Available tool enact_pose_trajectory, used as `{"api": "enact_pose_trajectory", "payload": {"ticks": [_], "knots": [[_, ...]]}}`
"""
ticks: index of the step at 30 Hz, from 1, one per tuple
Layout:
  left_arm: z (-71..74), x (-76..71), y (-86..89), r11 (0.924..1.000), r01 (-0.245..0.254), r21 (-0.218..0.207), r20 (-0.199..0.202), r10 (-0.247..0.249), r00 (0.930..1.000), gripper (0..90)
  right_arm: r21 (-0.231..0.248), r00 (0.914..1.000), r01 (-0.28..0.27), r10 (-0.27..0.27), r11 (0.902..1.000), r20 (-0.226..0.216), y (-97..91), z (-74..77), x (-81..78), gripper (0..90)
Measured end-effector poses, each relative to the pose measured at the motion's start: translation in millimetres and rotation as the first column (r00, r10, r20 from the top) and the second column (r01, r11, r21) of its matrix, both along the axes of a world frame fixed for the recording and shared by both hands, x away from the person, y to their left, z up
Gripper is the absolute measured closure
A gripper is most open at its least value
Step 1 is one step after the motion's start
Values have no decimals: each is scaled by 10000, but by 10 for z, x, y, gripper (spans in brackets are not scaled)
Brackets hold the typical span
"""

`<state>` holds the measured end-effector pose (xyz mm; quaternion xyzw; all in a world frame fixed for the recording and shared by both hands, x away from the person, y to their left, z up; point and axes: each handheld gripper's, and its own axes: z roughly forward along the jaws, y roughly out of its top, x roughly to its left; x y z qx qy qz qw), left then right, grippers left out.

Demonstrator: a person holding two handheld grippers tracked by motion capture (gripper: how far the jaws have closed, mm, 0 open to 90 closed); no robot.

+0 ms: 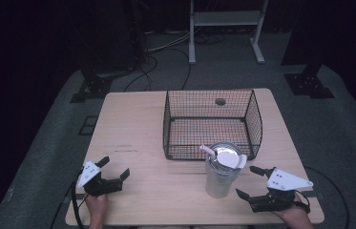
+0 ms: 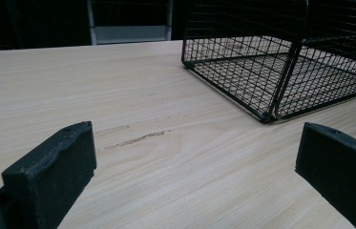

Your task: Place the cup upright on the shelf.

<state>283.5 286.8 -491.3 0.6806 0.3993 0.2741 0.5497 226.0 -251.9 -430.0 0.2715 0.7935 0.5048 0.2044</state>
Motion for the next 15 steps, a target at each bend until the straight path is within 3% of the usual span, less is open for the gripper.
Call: {"api": "enact_pose_trajectory", "payload": {"ticks": [15], "knots": [[0,0,2,10000,34,-11,22,-33,10000,0,168,9989,-448,450,9989,-96,192,-57,51,112]]}}
